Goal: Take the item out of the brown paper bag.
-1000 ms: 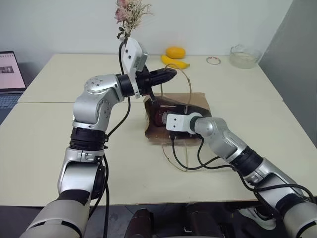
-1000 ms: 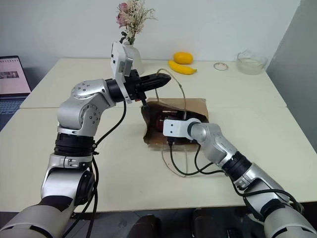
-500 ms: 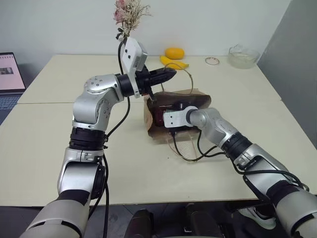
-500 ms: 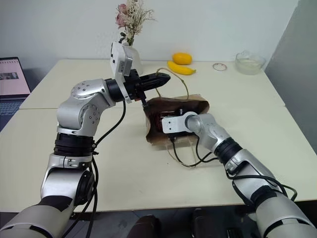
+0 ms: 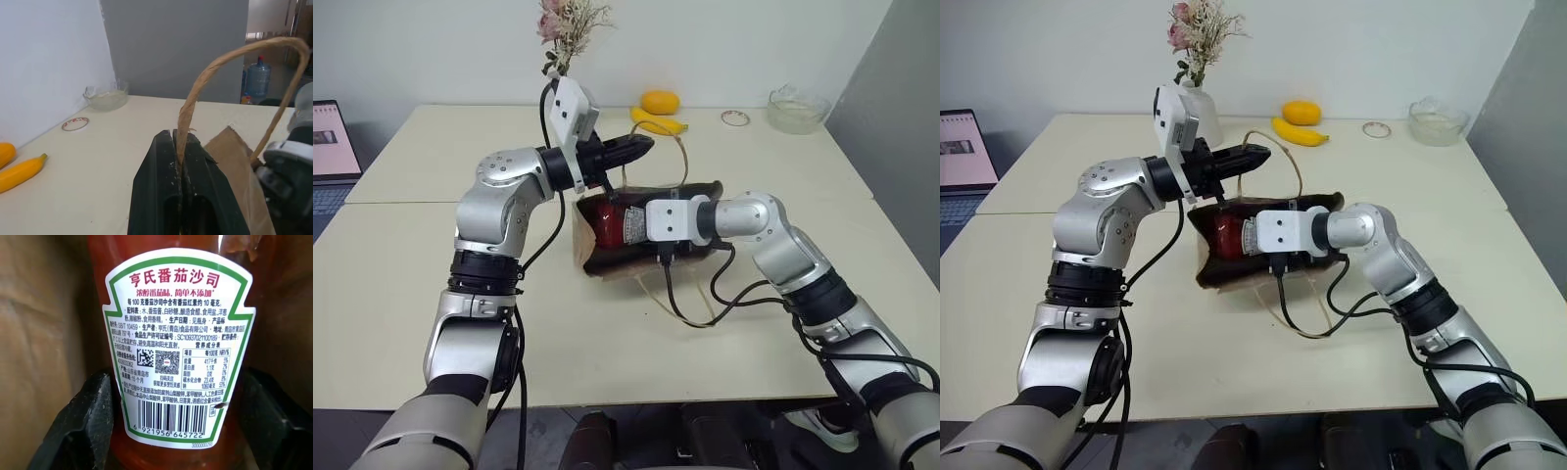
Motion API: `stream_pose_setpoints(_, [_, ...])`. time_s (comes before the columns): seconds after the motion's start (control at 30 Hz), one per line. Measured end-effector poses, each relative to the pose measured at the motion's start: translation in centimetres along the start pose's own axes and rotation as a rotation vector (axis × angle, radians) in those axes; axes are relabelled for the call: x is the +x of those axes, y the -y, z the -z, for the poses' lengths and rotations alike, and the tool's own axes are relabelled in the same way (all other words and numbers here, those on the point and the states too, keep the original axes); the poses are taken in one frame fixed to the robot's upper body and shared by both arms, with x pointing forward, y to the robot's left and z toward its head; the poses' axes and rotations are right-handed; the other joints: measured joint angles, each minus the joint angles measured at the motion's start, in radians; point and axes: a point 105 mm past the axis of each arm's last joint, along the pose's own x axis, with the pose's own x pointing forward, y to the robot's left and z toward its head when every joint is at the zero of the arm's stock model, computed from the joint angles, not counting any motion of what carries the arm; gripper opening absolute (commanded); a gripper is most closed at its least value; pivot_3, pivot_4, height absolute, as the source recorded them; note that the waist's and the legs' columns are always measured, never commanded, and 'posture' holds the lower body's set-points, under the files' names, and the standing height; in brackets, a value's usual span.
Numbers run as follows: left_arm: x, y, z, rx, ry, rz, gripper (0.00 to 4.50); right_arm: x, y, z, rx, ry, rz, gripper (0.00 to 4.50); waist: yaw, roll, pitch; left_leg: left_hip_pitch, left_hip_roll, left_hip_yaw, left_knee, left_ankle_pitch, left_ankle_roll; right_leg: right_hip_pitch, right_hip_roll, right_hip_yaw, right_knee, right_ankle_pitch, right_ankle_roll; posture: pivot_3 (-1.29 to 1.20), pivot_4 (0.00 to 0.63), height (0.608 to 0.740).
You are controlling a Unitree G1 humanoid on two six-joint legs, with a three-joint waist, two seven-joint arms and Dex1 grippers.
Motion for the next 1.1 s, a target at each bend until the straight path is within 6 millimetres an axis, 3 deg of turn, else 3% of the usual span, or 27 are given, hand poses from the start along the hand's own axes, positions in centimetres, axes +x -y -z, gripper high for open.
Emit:
stream_pose_setpoints(0.4, [-0.1,-0.9,0.6,0.008,-0.025,-0.041,0.00,-2.5,-1.3,-2.6,0.114,0.149,-0.080,3.14,0.002,0.000,0.000,0.000,0.000,0.000,0.000,0.000,0.000,0.000,0.000,0.000,0.000,-0.001,0.002,0.00,0.150,0.740])
stream_pose_setpoints(0.63, [0.0,-1.0,0.6,0.010,-0.024,-0.049,0.00,-6.4,2.8,-6.1,0.312,0.415,0.077,3.14,0.003,0.000,0.000,0.000,0.000,0.000,0.000,0.000,0.000,0.000,-0.002,0.000,0.000,0.000,0.001,0.00,0.150,0.740])
stream_pose_setpoints(0.77, [0.0,-1.0,0.6,0.010,-0.024,-0.049,0.00,-9.9,5.8,-5.9,0.414,0.484,0.239,3.14,0.004,0.000,0.000,0.000,0.000,0.000,0.000,0.000,0.000,0.000,-0.004,0.000,0.000,0.000,0.001,0.00,0.150,0.740])
stream_pose_setpoints(0.83, [0.0,-1.0,0.6,0.009,-0.024,-0.049,0.00,-12.1,7.0,-4.7,0.427,0.446,0.332,3.14,0.008,0.000,0.001,0.000,-0.001,0.000,0.000,0.000,0.000,0.000,-0.004,-0.001,0.000,0.000,0.001,0.00,0.150,0.740])
stream_pose_setpoints(0.93, [0.0,-1.0,0.6,0.007,-0.027,-0.051,0.00,-15.3,8.2,-1.3,0.390,0.252,0.465,3.14,0.013,0.000,0.001,-0.001,-0.002,0.001,0.000,0.000,0.000,0.000,-0.004,0.000,-0.002,-0.002,0.003,0.00,0.150,0.740])
stream_pose_setpoints(1.0, [0.0,-1.0,0.6,0.006,-0.028,-0.051,0.00,-16.3,7.9,1.8,0.344,0.065,0.506,3.14,0.013,0.000,0.001,-0.001,-0.002,0.002,-0.001,0.000,0.000,0.001,-0.003,0.000,-0.003,-0.002,0.003,0.00,0.150,0.740])
stream_pose_setpoints(1.1, [0.0,-1.0,0.6,0.006,-0.028,-0.051,0.00,-16.0,5.5,8.1,0.308,-0.255,0.461,3.14,0.012,0.000,0.001,-0.001,-0.002,0.006,-0.001,0.000,0.000,0.001,-0.003,0.001,-0.003,-0.002,0.003,0.00,0.150,0.740])
